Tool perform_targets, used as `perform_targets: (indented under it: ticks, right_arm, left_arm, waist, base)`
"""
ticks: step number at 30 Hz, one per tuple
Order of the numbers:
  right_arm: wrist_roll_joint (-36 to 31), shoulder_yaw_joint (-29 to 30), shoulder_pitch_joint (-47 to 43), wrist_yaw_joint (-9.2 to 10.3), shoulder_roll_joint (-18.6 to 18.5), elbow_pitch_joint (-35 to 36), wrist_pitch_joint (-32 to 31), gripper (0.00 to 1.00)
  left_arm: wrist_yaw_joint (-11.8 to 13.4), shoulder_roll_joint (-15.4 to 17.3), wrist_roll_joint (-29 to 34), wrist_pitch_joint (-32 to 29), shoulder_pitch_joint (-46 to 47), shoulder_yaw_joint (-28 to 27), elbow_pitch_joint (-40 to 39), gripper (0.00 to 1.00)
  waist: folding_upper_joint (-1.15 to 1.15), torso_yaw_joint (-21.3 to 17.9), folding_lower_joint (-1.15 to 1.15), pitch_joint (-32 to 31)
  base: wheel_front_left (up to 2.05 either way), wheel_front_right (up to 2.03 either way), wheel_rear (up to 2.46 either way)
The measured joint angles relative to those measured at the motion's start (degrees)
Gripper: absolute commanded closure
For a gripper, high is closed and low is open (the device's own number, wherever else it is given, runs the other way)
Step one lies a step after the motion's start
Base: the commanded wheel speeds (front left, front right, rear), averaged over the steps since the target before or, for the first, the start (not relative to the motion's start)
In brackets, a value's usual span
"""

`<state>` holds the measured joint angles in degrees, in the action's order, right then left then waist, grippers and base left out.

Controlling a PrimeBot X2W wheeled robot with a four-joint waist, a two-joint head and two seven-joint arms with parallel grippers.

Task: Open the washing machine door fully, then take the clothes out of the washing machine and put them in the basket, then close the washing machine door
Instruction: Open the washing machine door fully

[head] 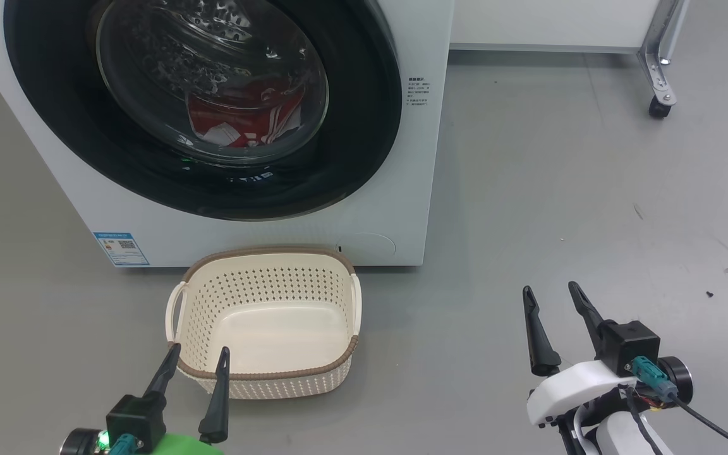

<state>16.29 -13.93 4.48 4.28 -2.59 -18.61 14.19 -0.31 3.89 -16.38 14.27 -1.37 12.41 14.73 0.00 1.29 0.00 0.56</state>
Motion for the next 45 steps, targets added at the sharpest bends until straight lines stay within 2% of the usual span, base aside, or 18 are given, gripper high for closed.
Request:
perform_targets:
  ticks: [14,15,16,17,23,31,38,45]
  right_arm:
    - [0.5,0.0,0.0,0.48,0.0,0.1,0.0,0.0]
    - [0.8,0.0,0.0,0.48,0.0,0.5,0.0,0.16]
    - [0.9,0.2,0.1,0.48,0.0,1.3,0.0,0.91]
    - [0.9,0.4,0.3,0.48,0.0,2.0,0.0,1.0]
    - [2.1,1.1,1.1,0.49,0.0,3.2,0.1,1.0]
    - [11.8,3.5,2.0,0.4,0.0,4.1,0.1,1.0]
    - [17.7,6.2,6.8,-0.19,0.0,4.2,0.1,1.0]
    - [19.5,10.5,13.8,-0.34,-0.1,4.1,-1.6,1.0]
  left_arm:
    - [-0.1,-0.6,0.3,0.0,0.2,-0.3,0.2,0.0]
    - [-0.1,-0.6,0.3,0.0,0.2,-0.3,0.2,0.0]
    - [-0.1,-0.6,0.3,0.0,0.3,-0.3,0.2,0.0]
    - [-0.1,-0.6,0.3,0.0,0.3,-0.3,0.2,0.0]
    - [-0.6,-0.7,0.8,0.0,0.4,-0.1,0.0,0.0]
    - [-1.3,-0.8,1.1,0.0,2.0,0.5,-0.5,0.0]
    - [-2.0,-0.8,1.4,0.0,2.8,1.1,-0.7,0.0]
    - [-2.5,-1.0,1.5,0.0,5.1,2.3,-1.7,0.0]
  waist:
    - [0.0,0.4,0.0,0.6]
    - [0.0,0.4,0.0,0.7]
    - [0.0,0.5,0.0,0.7]
    - [0.0,0.5,0.0,0.8]
    - [0.0,0.9,0.0,1.8]
    - [0.0,1.8,0.0,4.4]
    - [0.0,2.7,0.0,7.1]
    - [0.0,4.1,0.0,10.9]
  base:
    - [0.0,0.0,0.0]
    - [0.0,0.0,0.0]
    - [0.0,0.0,0.0]
    - [0.0,0.0,0.0]
    - [0.0,0.0,0.0]
    - [0.0,0.0,0.0]
    - [0.0,0.0,0.0]
    - [0.0,0.0,0.0]
